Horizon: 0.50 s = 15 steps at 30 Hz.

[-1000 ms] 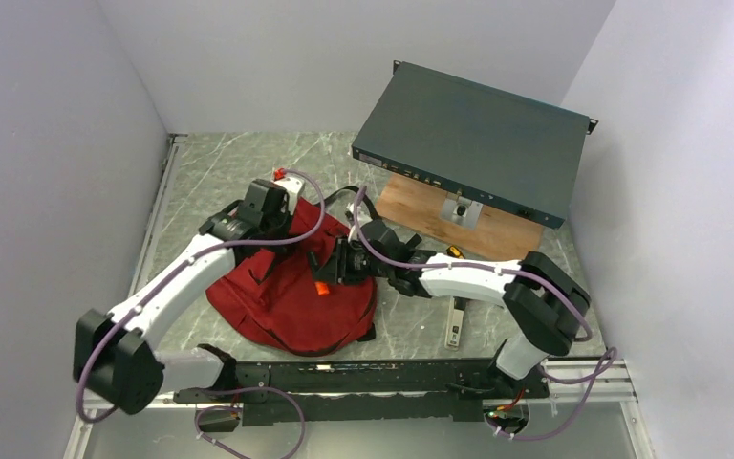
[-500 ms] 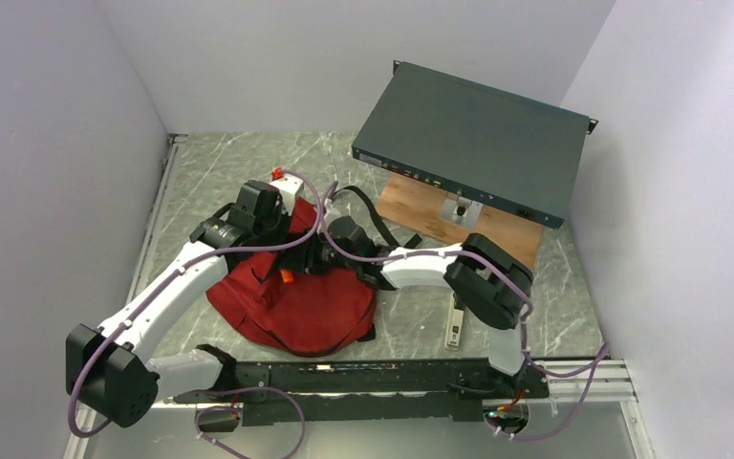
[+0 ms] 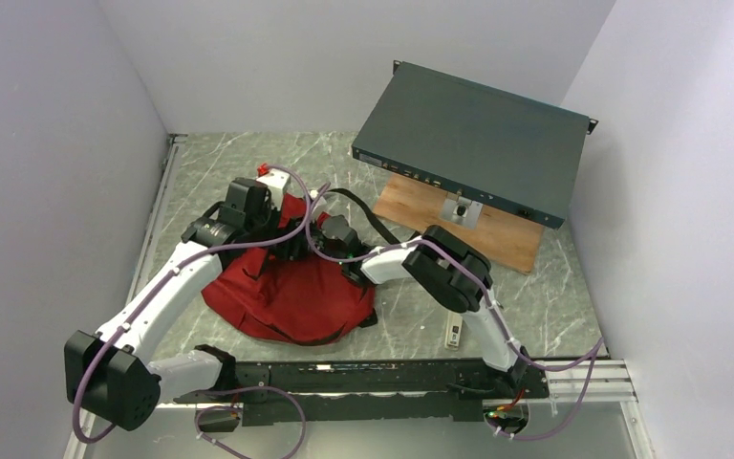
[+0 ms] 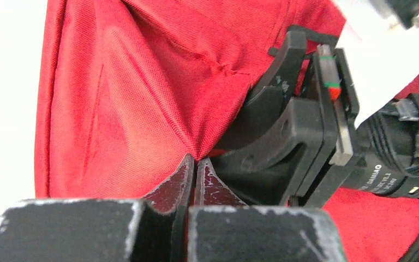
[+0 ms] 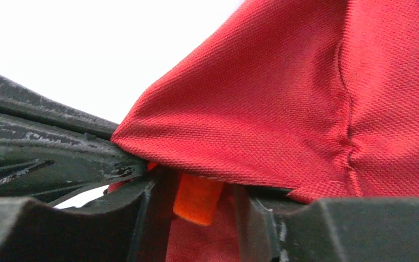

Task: Pack the student bag
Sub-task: Place the stationery in the student bag.

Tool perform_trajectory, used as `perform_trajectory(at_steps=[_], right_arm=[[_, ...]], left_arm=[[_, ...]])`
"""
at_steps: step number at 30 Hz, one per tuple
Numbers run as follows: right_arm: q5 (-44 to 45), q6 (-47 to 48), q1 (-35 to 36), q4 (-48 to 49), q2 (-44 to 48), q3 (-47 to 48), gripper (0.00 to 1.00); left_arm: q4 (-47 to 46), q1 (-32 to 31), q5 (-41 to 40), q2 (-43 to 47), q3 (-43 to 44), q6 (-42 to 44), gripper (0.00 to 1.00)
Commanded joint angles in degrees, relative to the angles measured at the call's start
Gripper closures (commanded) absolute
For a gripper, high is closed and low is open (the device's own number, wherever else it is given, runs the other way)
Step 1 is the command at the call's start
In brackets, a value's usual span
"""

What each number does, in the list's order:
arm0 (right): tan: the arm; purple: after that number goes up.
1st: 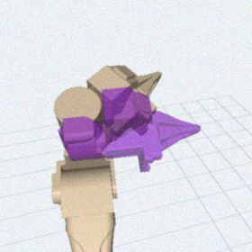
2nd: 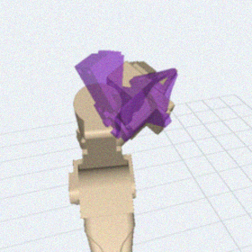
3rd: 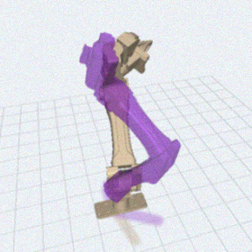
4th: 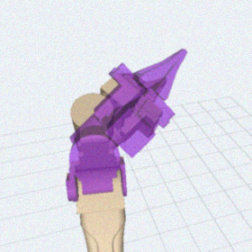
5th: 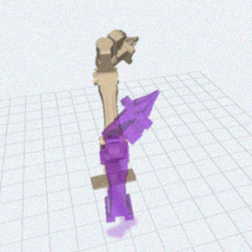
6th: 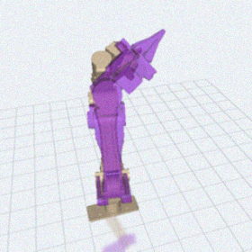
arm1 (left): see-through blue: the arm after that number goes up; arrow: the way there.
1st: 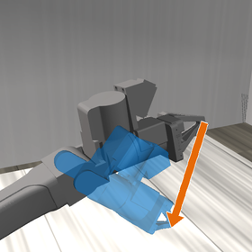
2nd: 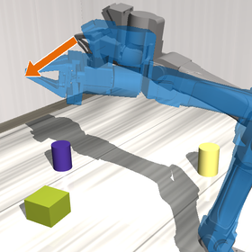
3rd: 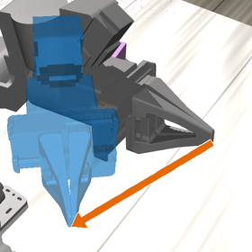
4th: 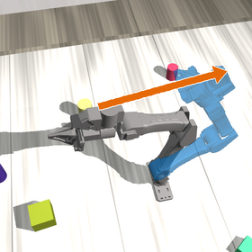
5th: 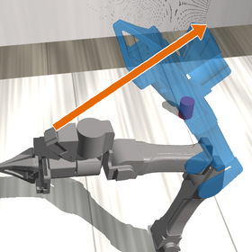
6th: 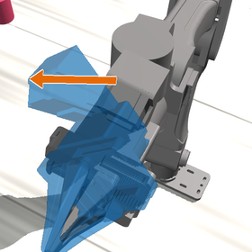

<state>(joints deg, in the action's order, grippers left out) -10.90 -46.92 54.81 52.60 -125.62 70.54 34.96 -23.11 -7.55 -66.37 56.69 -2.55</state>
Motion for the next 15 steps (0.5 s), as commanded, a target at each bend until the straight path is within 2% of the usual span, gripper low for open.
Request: perform_trajectory(at_steps=[1,4,10,11,13,15], right_arm=[[-3.16,0.24,-1.89,-1.50,3.00,-2.46,0.49],[-7.00,0.34,-2.29,-7.95,4.59,-3.19,0.47],[-7.31,0.92,-2.46,-10.08,8.46,-8.25,0.49],[-7.72,1.01,-2.50,-10.19,8.74,-8.39,0.52],[-8.57,1.23,-2.51,-11.08,8.74,-7.91,0.70],[-8.92,1.96,-2.51,-13.71,10.05,-7.79,0.77]], left_arm=[[0.03,0.68,1.39,1.14,1.58,-0.52,1.00],[0.04,0.95,1.87,1.06,1.54,-0.61,1.00],[0.11,1.10,2.80,0.48,1.49,-0.66,1.00],[0.06,1.06,2.78,0.45,1.43,-0.70,1.00],[0.02,1.08,2.93,0.45,1.26,-0.71,1.00],[-0.07,1.07,2.99,0.30,1.17,-0.71,1.00]])
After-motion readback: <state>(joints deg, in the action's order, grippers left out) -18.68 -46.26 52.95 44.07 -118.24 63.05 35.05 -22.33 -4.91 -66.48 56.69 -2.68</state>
